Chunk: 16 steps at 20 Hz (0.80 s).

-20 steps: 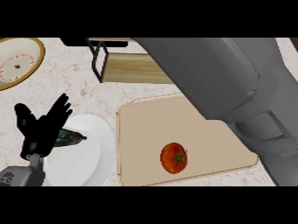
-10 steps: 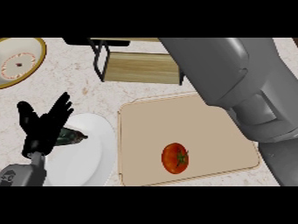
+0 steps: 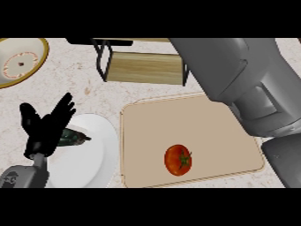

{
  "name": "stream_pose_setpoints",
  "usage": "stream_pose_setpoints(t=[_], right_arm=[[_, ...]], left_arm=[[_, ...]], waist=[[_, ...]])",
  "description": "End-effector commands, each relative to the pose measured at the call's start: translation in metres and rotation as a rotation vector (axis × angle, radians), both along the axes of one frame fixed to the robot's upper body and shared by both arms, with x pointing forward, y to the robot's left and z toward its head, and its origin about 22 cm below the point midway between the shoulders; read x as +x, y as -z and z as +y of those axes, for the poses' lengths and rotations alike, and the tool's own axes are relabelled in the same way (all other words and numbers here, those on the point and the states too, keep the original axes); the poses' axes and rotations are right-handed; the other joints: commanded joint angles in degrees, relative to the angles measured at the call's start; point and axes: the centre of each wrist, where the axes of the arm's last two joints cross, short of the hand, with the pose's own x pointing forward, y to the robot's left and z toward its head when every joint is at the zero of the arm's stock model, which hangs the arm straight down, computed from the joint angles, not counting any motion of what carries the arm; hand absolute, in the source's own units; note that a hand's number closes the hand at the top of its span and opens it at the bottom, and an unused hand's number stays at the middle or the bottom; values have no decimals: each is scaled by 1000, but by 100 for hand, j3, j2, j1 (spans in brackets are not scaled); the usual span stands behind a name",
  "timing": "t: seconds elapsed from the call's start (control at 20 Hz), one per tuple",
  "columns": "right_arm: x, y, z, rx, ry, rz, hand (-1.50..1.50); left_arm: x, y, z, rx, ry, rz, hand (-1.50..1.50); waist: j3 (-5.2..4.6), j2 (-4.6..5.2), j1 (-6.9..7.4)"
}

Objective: Pick the croissant from the tray and place it in the tiered shelf

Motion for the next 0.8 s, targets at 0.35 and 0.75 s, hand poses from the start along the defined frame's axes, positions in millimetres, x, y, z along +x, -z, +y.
stream_pose_setpoints(t=[0.35,0.75], right_arm=[[14,20,-15,-89,-11,59,150],[3,-10,-7,359,73,-73,-150]], left_arm=[[-20,36,1,-1,-16,91,0],[-9,16,19,-1,-11,99,0]], waist=[[-47,29,-5],[-42,10,-9]])
